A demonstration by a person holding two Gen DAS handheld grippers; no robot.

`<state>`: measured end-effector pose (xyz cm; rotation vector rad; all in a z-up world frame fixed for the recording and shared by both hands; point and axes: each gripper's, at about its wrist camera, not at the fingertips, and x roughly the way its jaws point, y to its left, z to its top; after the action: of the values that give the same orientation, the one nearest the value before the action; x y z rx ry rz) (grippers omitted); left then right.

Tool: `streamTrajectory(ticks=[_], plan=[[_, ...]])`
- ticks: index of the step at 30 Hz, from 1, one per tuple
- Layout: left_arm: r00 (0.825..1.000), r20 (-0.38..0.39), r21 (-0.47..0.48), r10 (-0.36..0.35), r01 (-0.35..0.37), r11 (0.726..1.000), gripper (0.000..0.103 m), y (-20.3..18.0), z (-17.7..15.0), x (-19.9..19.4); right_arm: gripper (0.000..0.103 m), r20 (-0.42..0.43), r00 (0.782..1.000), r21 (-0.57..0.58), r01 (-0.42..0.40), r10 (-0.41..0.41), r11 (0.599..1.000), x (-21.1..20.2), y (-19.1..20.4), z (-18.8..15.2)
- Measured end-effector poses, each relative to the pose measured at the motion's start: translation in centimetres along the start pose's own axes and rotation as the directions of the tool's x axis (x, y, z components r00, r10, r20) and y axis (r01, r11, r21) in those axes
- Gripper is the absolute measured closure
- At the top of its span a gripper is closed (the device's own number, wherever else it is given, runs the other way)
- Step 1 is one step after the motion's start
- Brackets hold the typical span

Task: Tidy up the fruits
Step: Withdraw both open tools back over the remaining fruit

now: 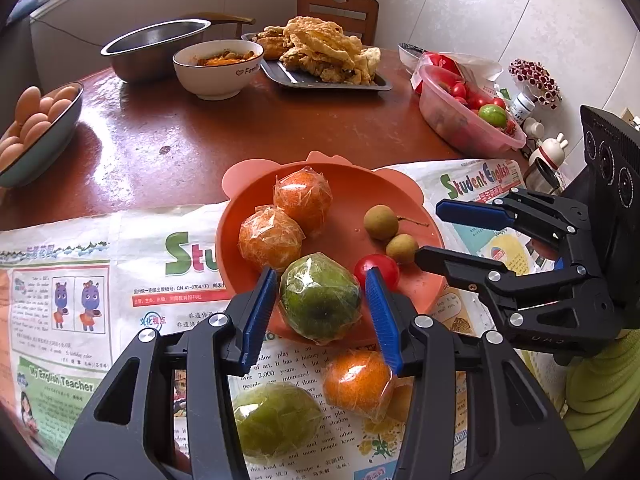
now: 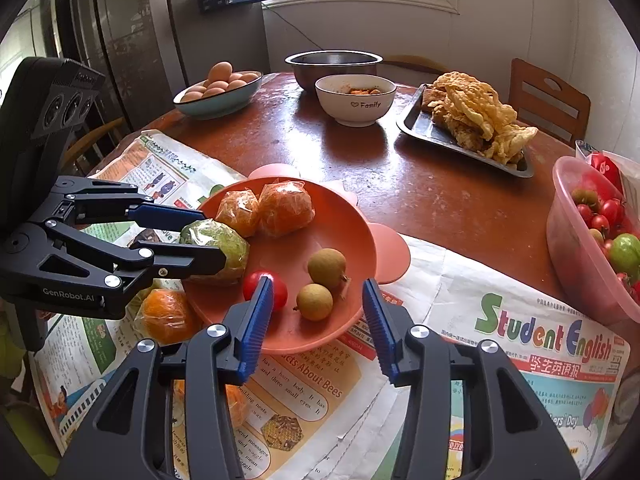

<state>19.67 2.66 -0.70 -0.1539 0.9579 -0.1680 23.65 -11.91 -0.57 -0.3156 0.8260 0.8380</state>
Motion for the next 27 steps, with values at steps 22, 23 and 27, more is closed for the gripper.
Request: streamTrajectory(ticks=[22, 23, 27], plan=[[0.997, 0.069, -0.026, 0.024, -0.022, 0.999, 0.034, 0.6, -0.1, -3.2, 0.029, 0.054, 0.998, 0.023, 0.028, -0.03, 0.999, -2.6, 0.8, 0.5], [0.997, 0.073, -0.028, 0.027, -0.025, 0.999, 0.033, 0.6, -0.1, -3.4, 0.028, 0.058, 0.998, 0.023, 0.03, -0.031, 0.999, -2.7, 0.8, 0.6], [0.995, 0.088, -0.036, 0.035, -0.032, 0.999, 0.026, 0.8, -0.1, -4.1, 0.021, 0.066, 0.997, 0.025, 0.037, -0.038, 0.999, -3.2, 1.0, 0.7]])
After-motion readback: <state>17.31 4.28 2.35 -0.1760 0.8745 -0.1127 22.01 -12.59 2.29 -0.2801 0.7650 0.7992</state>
